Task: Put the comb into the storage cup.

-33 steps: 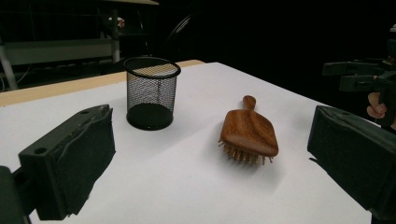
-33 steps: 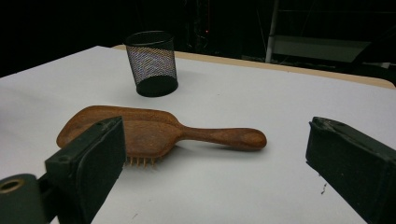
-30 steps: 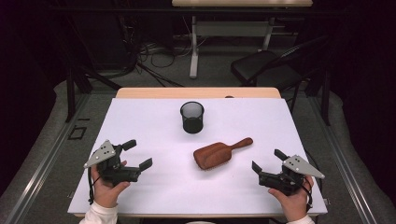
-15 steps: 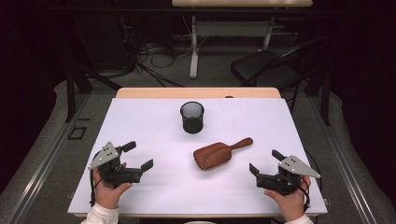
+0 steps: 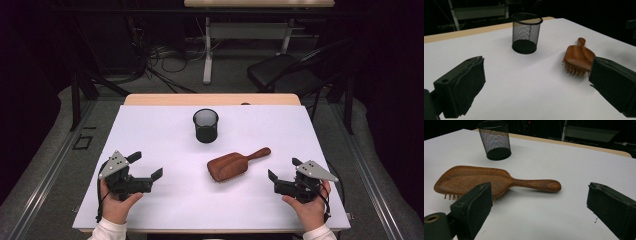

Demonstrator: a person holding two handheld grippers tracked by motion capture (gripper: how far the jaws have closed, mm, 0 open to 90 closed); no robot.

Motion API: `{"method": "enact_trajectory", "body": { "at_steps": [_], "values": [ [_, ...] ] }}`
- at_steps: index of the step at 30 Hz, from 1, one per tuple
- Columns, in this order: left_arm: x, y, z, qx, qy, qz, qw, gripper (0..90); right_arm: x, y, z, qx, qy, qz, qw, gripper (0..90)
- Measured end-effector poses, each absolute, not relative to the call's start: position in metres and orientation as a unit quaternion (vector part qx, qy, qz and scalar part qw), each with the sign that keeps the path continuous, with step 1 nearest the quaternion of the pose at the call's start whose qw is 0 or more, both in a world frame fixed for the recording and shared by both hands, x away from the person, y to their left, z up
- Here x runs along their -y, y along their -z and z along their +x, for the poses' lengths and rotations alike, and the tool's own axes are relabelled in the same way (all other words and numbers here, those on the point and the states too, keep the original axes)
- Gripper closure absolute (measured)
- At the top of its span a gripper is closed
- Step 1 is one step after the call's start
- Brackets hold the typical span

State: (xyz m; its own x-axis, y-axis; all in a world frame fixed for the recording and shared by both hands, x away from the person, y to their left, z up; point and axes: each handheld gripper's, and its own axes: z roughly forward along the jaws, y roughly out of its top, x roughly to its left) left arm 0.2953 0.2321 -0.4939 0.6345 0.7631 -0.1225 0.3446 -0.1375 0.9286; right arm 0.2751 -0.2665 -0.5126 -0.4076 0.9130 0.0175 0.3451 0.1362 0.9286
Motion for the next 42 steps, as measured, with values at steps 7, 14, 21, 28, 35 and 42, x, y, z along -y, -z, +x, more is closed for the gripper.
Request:
{"method": "enact_trajectory", "body": {
  "at_steps": [7,14,21,28,35,42],
  "values": [
    [-0.233,0.487,0.304,-0.412,-0.191,0.719,0.526,0.6,0.262,0.504,0.282,-0.704,-0.456,0.461,0.289,11.1],
    [-0.233,0.478,0.325,-0.441,-0.177,0.720,0.505,0.7,0.262,0.493,0.297,-0.724,-0.443,0.451,0.275,14.6],
    [-0.230,0.466,0.345,-0.455,-0.161,0.715,0.505,1.0,0.263,0.481,0.312,-0.745,-0.418,0.441,0.274,15.1],
    [-0.227,0.452,0.360,-0.457,-0.155,0.715,0.506,1.2,0.266,0.476,0.327,-0.753,-0.405,0.445,0.267,15.5],
    [-0.224,0.438,0.376,-0.459,-0.169,0.720,0.491,1.3,0.268,0.465,0.341,-0.758,-0.397,0.449,0.256,17.4],
    [-0.219,0.430,0.397,-0.473,-0.160,0.711,0.495,2.8,0.267,0.460,0.358,-0.765,-0.386,0.457,0.237,17.7]
  ]
}}
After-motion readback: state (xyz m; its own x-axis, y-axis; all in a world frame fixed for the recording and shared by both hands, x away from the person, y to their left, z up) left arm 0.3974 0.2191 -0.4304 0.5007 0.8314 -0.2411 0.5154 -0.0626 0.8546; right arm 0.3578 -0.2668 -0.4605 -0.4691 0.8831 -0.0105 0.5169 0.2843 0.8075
